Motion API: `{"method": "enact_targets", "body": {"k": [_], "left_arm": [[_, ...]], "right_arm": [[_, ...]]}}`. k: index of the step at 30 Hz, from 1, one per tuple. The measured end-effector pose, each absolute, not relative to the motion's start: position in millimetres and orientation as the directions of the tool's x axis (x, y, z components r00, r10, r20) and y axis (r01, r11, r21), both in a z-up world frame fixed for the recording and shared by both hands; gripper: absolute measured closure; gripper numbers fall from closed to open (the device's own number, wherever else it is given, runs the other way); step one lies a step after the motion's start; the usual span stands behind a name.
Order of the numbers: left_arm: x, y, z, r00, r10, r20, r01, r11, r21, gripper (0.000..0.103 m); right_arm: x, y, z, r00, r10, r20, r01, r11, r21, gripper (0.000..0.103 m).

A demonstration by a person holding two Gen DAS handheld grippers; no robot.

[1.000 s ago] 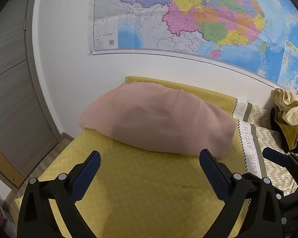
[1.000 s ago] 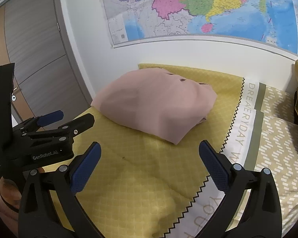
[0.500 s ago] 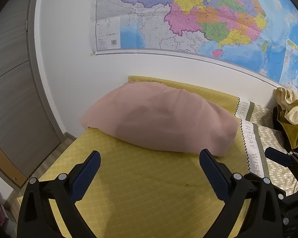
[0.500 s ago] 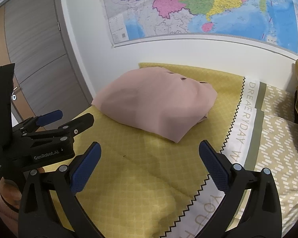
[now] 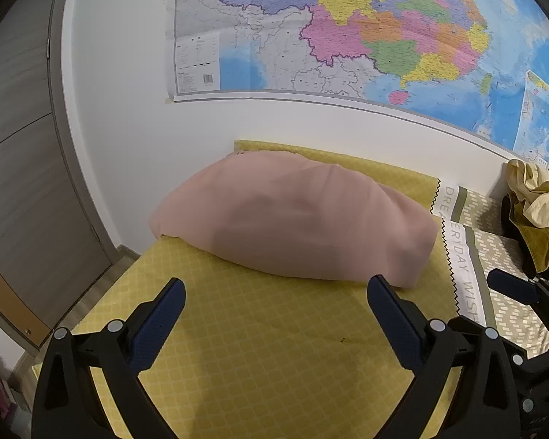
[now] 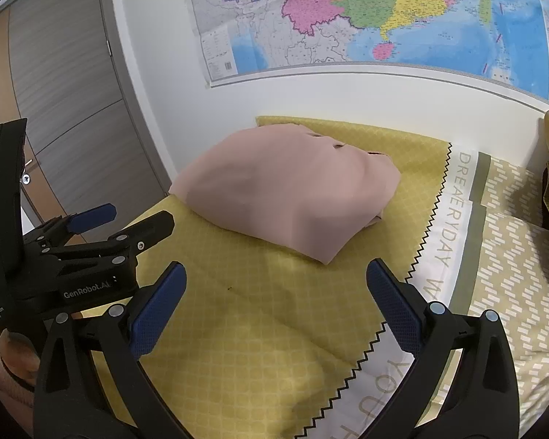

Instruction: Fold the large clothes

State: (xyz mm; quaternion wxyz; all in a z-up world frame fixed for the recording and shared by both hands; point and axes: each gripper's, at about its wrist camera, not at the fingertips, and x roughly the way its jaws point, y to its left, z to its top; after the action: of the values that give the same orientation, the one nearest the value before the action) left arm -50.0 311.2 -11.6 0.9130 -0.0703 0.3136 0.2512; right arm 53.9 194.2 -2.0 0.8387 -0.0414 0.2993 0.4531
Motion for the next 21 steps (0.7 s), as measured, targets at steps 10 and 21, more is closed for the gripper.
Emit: {"method": "enact_targets", "body": {"k": [10,21], "left_arm": [[-49.5,307.7,-12.0,0.676,0.419,-0.606,-0.507,0.861,0.029,0.007],[-49.0,308.9,-14.5,0.674,0.418,-0.609,-0.508,0.861,0.028,0.007]], "right_arm": [[53.7,193.1,-2.4,0.409,0.736,-0.54,-0.784,0.586,0.204,0.006],[53.2,193.8,-2.1,0.411,0.735,-0.539,-0.781,0.589,0.207,0.006]]}}
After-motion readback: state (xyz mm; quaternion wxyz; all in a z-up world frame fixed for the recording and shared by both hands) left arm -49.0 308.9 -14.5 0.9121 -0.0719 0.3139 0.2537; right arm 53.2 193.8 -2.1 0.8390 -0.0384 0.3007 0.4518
